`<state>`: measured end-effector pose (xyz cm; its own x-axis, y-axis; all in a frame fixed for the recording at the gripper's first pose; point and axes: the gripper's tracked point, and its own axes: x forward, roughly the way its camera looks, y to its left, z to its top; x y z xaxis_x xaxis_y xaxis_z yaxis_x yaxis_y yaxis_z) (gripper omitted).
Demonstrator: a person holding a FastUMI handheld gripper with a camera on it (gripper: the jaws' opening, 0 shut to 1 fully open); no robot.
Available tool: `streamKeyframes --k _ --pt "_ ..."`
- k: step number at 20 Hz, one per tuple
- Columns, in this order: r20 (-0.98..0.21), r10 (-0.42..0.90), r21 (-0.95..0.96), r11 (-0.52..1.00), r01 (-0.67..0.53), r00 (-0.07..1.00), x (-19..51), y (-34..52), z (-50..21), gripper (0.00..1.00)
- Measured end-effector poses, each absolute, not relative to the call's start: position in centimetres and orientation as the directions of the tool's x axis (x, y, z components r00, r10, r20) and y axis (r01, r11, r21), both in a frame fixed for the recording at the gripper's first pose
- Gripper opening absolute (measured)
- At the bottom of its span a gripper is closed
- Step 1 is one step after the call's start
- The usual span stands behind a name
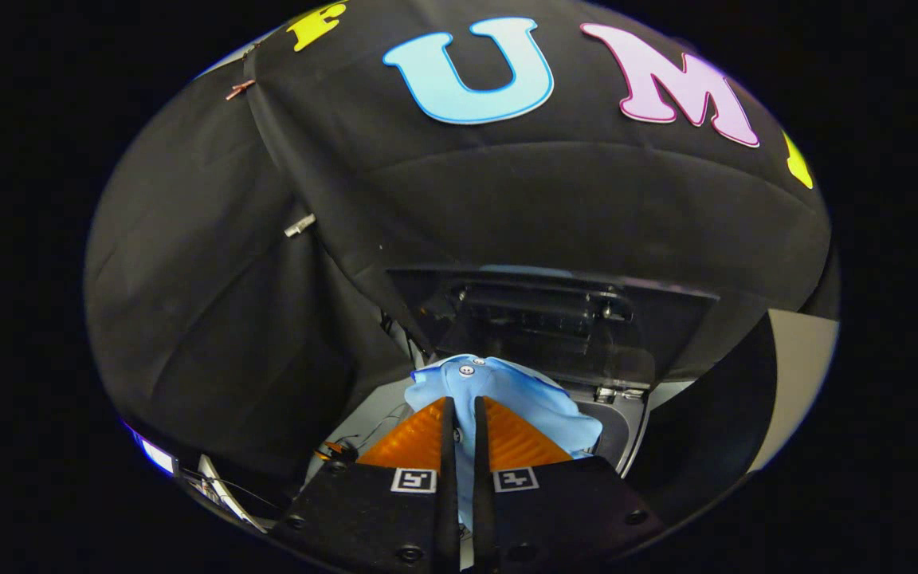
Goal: Put the clothes into the washing machine and then close the washing machine lid.
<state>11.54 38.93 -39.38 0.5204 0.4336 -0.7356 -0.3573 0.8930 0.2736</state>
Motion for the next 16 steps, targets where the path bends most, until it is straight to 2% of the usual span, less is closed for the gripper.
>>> streamKeyframes --k 16 --pt "-0.826 0.228 0.149 0.97 -0.189 0.516 12.2 38.0 -57.5 0.12"
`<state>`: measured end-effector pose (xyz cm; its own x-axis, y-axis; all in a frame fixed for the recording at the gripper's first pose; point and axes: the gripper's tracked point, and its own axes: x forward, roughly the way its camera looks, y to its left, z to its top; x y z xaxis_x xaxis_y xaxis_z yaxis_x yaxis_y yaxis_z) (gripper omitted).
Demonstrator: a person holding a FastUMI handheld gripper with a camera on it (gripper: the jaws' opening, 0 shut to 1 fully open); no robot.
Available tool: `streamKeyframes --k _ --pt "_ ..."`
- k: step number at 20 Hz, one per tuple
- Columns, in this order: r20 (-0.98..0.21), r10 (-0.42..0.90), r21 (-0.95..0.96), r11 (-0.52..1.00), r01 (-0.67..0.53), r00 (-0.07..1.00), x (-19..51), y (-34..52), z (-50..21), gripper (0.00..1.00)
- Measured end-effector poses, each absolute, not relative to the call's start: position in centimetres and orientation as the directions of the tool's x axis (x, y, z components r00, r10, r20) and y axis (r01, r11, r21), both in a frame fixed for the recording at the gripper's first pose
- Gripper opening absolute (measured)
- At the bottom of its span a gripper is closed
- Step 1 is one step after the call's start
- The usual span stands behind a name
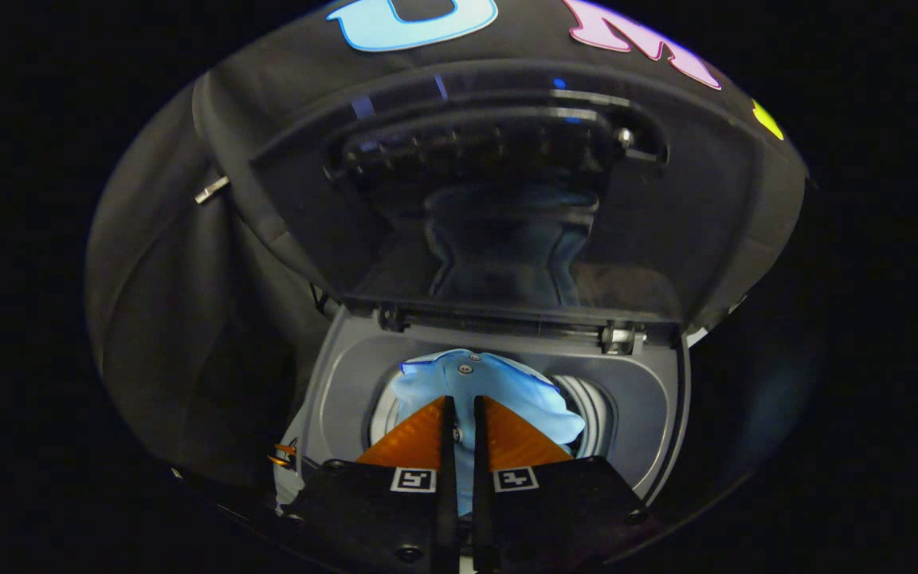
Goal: Put the clothes into the washing machine and then close the washing machine lid.
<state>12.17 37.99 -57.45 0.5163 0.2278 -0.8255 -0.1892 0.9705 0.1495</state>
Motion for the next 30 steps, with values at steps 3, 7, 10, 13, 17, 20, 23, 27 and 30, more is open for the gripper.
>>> streamKeyframes --k 3,7,10,13,17,20,23,27,30 --pt "-0.842 0.18 0.101 0.979 -0.179 0.508 12.1 37.1 -60.6 0.11" --pt "-0.854 0.145 0.082 0.986 -0.146 0.499 11.9 36.1 -63.2 0.11" --pt "-0.874 0.128 0.071 0.988 -0.139 0.469 11.4 35.6 -65.2 0.11" --pt "-0.882 0.115 0.059 0.989 -0.137 0.456 11.4 35.3 -66.6 0.12" --pt "-0.886 0.066 0.015 0.993 -0.115 0.46 11.7 34.5 -67.6 0.12" --pt "-0.884 0.039 -0.006 0.996 -0.094 0.466 12.1 33.9 -67.9 0.3" --pt "-0.9 0.064 0.021 0.994 -0.103 0.432 11.4 34.2 -68.2 0.66" --pt "-0.892 0.06 0.02 0.995 -0.094 0.448 11.1 33.8 -67.3 1.0" --pt "-0.871 0.087 0.047 0.994 -0.094 0.483 11.3 34.2 -64.4 1.0"
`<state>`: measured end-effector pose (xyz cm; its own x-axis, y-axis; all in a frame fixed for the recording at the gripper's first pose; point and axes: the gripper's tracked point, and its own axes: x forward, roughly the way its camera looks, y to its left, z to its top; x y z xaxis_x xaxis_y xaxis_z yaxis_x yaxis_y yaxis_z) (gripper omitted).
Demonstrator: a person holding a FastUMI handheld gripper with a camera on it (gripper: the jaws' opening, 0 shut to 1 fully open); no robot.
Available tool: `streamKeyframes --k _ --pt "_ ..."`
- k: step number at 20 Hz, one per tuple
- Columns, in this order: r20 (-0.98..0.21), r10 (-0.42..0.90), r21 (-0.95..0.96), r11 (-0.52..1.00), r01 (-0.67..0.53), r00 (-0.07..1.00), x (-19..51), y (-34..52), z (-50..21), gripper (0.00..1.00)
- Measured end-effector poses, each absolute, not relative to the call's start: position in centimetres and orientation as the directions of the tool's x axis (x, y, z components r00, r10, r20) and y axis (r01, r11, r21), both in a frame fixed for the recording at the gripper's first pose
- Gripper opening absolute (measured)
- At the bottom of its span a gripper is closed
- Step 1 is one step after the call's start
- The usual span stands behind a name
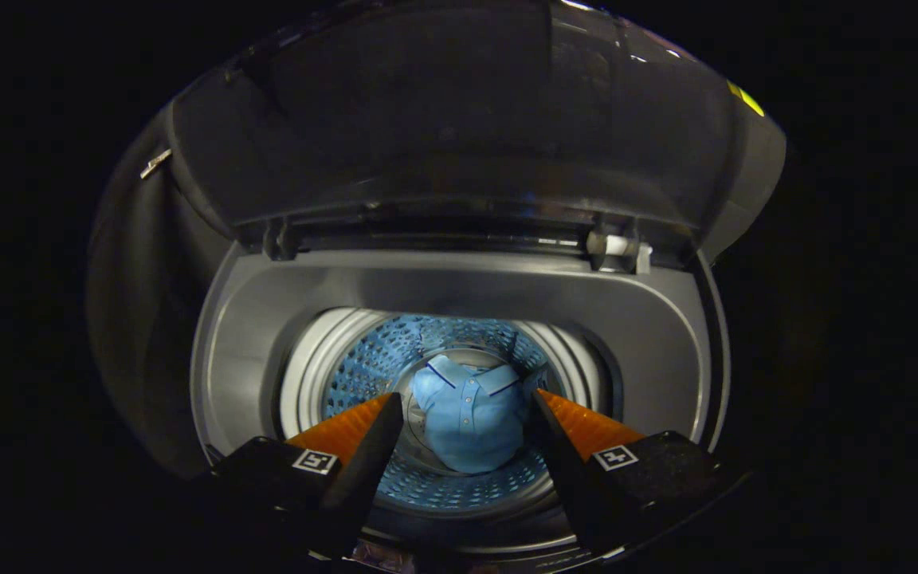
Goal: Put the clothes into the washing machine and then close the washing machine lid.
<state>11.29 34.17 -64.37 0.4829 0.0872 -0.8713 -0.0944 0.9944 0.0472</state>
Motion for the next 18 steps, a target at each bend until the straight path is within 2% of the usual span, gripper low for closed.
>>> streamKeyframes --k 13,18 --pt "-0.646 0.192 0.117 0.981 -0.153 0.739 18.2 36.9 -41.2 1.0" --pt "-0.576 0.183 0.106 0.983 -0.149 0.797 23.0 38.0 -36.5 1.0"
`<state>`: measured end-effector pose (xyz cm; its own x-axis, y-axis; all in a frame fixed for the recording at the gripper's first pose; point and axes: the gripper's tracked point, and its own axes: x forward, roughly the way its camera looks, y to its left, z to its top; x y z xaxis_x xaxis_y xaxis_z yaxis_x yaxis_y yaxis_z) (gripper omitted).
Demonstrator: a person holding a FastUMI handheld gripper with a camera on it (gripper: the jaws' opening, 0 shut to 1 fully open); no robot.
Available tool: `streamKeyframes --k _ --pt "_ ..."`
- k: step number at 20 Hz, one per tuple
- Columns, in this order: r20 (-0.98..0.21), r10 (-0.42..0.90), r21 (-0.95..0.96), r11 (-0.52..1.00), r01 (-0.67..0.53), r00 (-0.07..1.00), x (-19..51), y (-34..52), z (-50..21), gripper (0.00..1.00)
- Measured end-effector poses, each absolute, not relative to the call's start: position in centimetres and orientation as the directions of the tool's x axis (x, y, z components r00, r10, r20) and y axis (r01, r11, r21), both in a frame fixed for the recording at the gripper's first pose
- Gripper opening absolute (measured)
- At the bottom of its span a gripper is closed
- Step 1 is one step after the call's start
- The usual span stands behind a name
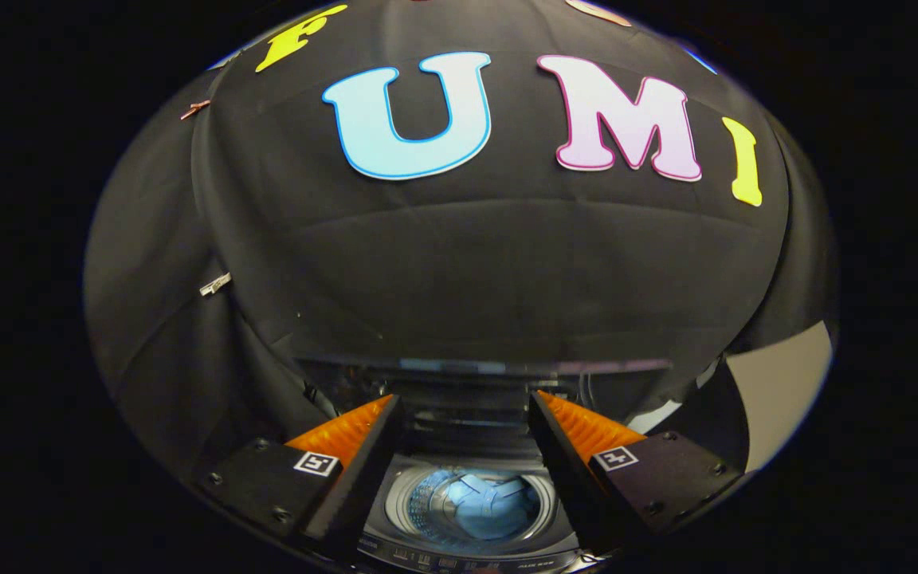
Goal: Put the clothes into the washing machine and then close the washing machine lid.
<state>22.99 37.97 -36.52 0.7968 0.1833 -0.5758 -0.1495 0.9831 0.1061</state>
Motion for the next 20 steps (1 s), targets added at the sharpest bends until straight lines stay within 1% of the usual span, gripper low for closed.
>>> streamKeyframes --k 4,6,9,14,20 --pt "-0.574 0.146 0.079 0.989 -0.123 0.805 27.5 38.4 -36.9 1.0" --pt "-0.608 0.113 0.056 0.993 -0.1 0.786 28.7 38.1 -38.2 1.0" --pt "-0.642 0.098 0.066 0.995 -0.072 0.76 28.4 38.6 -39.7 1.0" --pt "-0.616 0.093 0.066 0.996 -0.066 0.783 28.2 38.3 -39.8 1.0" --pt "-0.582 0.104 0.056 0.995 -0.087 0.806 23.7 38.2 -39.4 1.0"
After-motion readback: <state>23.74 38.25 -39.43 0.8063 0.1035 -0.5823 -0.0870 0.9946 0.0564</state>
